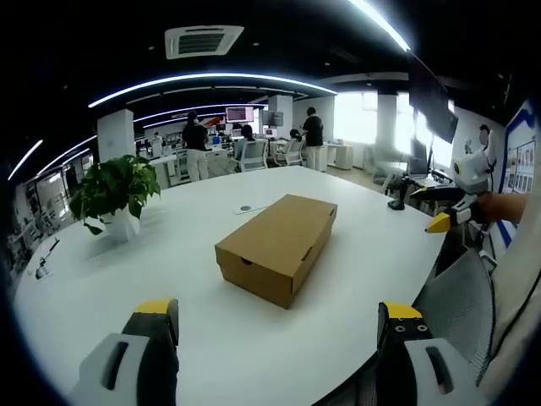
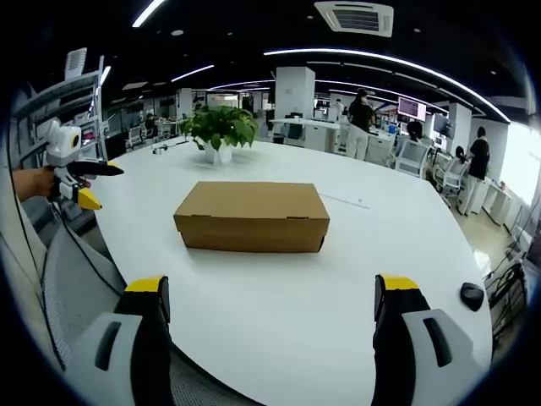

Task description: Operate the shoe box by opening the lid, removing the specified soft item, and placing it in the target area until the item is outside and the box remains undamaged.

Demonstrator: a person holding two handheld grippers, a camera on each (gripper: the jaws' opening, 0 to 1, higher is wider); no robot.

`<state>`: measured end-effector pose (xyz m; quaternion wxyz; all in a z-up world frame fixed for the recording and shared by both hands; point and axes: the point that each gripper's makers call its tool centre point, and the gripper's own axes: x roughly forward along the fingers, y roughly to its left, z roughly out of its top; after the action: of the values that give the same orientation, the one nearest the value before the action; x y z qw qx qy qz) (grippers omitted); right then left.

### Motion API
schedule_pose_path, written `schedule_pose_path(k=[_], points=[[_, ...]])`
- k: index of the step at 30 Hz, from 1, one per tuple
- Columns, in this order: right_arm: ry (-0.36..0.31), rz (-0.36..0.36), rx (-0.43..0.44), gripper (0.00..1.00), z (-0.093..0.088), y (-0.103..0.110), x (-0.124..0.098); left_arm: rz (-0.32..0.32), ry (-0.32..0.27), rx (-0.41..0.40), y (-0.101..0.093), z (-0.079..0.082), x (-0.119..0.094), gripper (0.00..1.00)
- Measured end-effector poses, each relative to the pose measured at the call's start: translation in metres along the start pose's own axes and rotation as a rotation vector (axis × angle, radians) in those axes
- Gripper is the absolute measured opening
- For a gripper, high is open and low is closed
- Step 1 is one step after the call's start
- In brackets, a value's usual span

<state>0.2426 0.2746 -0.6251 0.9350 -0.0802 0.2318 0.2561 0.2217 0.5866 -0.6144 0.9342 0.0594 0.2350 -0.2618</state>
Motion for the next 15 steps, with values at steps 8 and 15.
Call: schedule_pose_path(k=[8,15], points=[[-0.002,-0.001,0.001,0.96,0.0005,-0.0005,-0.0005,-0.001,0.0,-0.002,-0.0009,-0.0003,0.0003,1.0],[-0.003,0.001,0.002,0.96,0.0002,-0.0008,-0.0007,-0.002,0.002,-0.001,-0.0018,-0.0007,0.0009,1.0]])
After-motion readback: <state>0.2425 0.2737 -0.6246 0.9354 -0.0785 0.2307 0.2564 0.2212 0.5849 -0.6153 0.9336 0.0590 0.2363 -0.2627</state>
